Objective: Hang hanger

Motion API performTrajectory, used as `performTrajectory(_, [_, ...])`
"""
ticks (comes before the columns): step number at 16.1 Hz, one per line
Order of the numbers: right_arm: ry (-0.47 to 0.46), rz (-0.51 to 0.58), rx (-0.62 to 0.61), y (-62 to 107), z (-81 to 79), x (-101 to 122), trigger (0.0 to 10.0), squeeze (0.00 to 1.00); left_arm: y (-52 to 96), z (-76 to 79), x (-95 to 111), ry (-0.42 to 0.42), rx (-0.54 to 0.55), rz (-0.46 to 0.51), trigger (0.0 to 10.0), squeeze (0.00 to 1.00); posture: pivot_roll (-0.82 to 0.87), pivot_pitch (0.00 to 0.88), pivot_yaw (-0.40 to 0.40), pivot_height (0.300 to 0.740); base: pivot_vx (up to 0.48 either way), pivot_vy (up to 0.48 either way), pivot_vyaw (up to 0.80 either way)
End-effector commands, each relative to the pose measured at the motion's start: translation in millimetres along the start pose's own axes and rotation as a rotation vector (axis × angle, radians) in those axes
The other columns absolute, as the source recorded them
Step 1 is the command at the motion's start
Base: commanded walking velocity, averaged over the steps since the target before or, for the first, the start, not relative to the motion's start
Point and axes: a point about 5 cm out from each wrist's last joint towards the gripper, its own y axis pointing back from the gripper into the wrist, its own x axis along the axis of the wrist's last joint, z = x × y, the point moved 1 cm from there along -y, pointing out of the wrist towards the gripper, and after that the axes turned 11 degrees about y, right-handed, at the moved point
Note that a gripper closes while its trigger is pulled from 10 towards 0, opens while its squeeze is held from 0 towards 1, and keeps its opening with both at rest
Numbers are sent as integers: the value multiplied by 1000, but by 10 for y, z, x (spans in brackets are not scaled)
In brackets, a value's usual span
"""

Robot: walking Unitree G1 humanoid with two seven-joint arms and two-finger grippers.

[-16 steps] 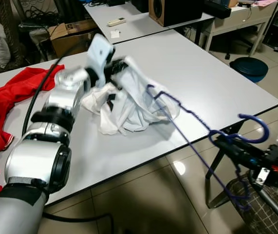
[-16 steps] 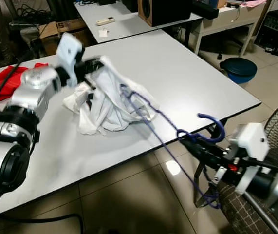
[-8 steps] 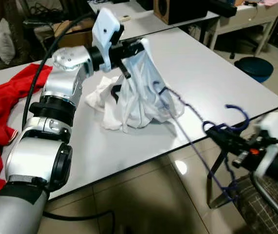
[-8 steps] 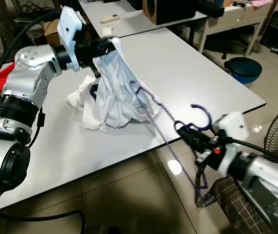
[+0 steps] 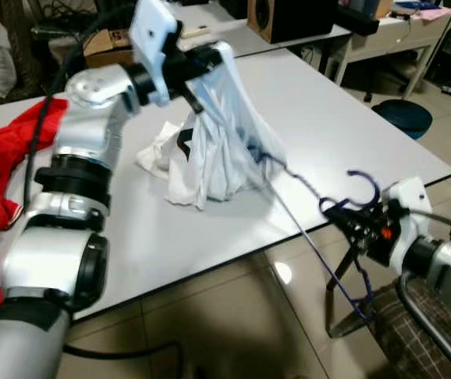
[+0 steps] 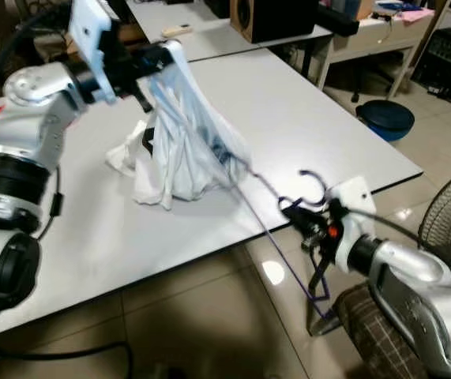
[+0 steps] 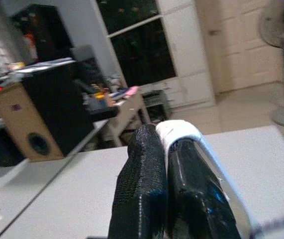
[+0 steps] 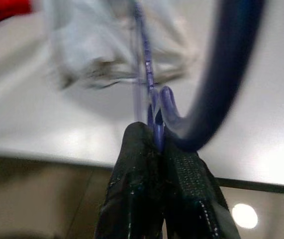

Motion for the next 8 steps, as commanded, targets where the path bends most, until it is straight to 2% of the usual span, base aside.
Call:
performTrajectory(1, [-30, 13, -131, 11, 213, 50, 10000, 0, 54, -88, 64, -32, 48, 4, 0, 0, -57, 0, 37, 740, 0, 0, 0])
performTrajectory(2, [-48, 49, -168, -2, 286, 110, 10000, 0, 73, -110, 60, -38, 62, -1, 0, 0, -56, 0, 37, 740, 0, 0, 0])
performTrajectory(3, [-102, 153, -265, -32, 497, 316, 10000, 0, 117, -203, 56, -81, 146, -17, 0, 0, -57, 0, 37, 740, 0, 0, 0])
performTrajectory(4, [-82, 269, -321, -9, 631, 559, 10000, 0, 140, -293, 124, -152, 236, -3, 0, 0, -55, 0, 33, 740, 0, 0, 0])
performTrajectory(5, [-72, 301, -325, 3, 650, 622, 10000, 0, 145, -311, 149, -167, 255, 6, 0, 0, -55, 0, 33, 740, 0, 0, 0])
performTrajectory(6, [-96, 461, -348, 96, 711, 904, 10000, 0, 168, -376, 375, -198, 334, 135, 0, 0, -55, 0, 30, 740, 0, 0, 0])
performTrajectory(7, [-118, 536, -355, 148, 732, 1026, 10000, 0, 185, -399, 482, -202, 366, 199, 0, 0, -56, 0, 30, 740, 0, 0, 0])
performTrajectory(8, [-130, 644, -343, 262, 727, 1223, 10000, 0, 232, -435, 689, -197, 407, 321, 0, 0, -60, 0, 33, 740, 0, 0, 0])
